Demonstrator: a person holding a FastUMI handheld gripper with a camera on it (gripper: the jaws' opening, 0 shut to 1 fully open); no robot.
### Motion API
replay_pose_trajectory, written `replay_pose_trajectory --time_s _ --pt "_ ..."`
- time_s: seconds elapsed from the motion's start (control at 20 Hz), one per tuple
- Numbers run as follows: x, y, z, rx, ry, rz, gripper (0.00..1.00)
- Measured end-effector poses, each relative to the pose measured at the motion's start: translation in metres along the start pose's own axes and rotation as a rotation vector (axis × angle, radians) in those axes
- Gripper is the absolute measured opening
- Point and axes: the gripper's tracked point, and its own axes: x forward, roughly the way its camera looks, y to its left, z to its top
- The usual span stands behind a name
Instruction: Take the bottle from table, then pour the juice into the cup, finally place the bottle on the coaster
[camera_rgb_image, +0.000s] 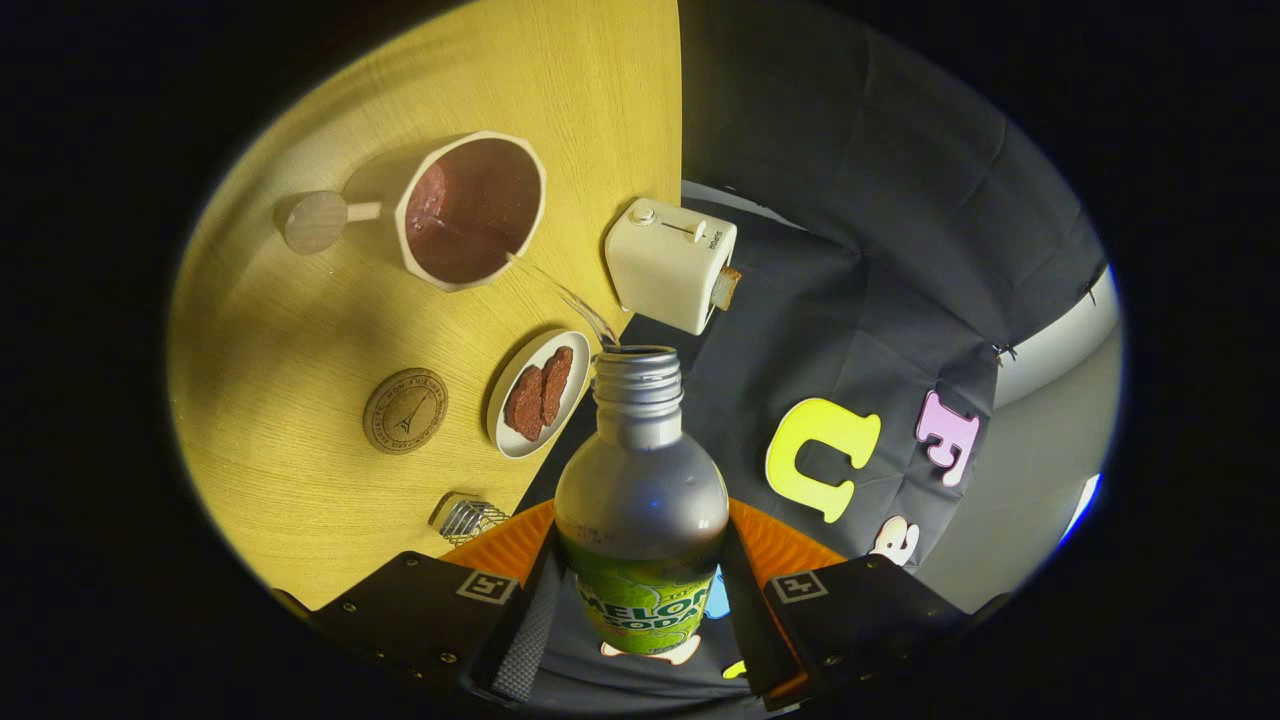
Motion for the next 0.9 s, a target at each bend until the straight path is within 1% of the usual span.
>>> replay_pose_trajectory --time_s 0.9 --pt "0.001 0.001 0.023 -0.040 -0.042 -0.001 0.77"
